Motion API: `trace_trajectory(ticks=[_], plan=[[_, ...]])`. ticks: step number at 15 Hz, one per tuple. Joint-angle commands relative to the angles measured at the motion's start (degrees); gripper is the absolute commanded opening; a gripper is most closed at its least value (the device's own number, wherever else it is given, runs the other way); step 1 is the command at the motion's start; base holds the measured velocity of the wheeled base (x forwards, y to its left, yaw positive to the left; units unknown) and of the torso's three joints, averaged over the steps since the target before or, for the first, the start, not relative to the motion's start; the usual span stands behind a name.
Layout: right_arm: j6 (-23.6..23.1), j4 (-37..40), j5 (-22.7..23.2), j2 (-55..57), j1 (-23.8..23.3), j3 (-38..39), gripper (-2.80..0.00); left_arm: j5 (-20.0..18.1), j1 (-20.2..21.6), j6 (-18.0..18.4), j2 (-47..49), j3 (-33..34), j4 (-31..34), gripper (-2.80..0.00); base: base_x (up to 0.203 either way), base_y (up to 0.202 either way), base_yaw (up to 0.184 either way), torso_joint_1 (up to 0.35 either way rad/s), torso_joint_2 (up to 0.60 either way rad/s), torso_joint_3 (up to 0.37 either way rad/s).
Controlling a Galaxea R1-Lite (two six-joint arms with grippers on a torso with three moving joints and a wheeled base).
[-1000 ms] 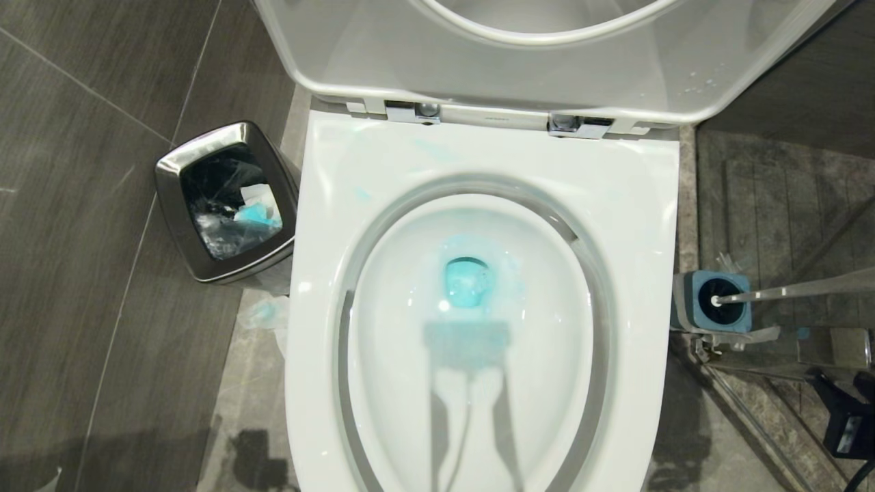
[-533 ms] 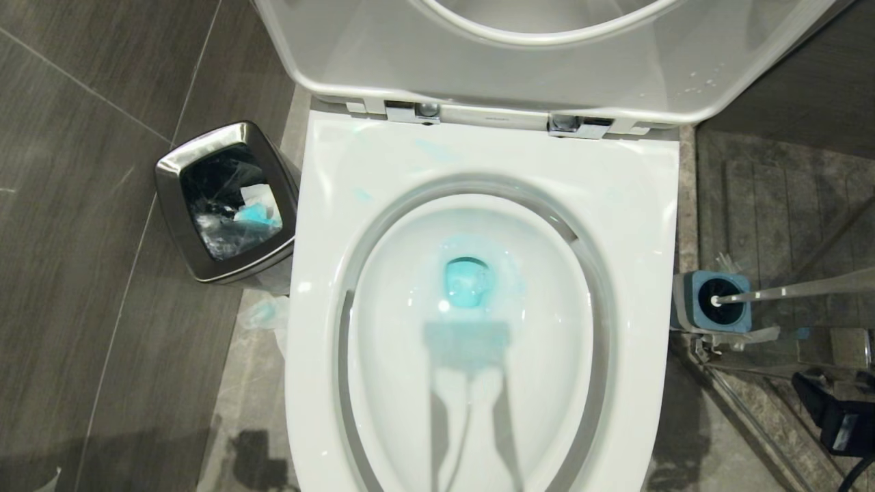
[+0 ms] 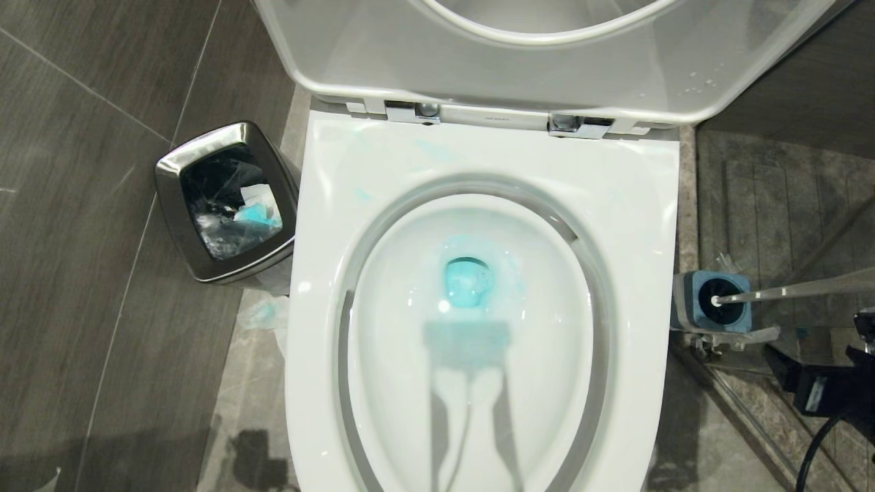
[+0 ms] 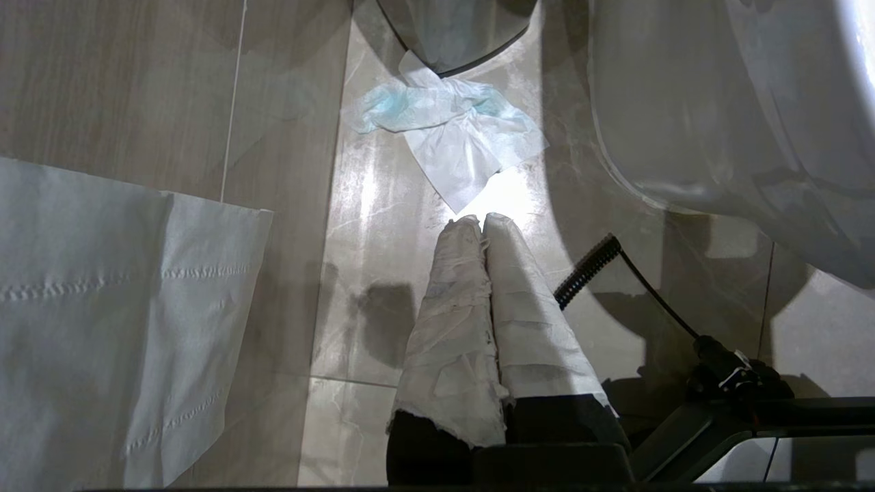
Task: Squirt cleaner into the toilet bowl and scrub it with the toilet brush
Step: Scrub the toilet bowl
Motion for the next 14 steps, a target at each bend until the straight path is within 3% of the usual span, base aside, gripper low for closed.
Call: trace_trajectory(ticks=[1, 14], plan=[[-0.15, -1.43, -0.13, 4.93, -0.65, -3.29, 0.0, 0.0, 0.02, 0.02, 0.02, 0.09, -0.01, -2.8, 0.0, 0.0, 0.0, 0.0, 0.0, 0.0], [0.05, -4.03, 0.74, 12.62, -1.55, -14.7, 0.0, 0.0, 0.02, 0.02, 0.02, 0.09, -0.01, -2.8, 0.0, 0.0, 0.0, 0.0, 0.0, 0.0]])
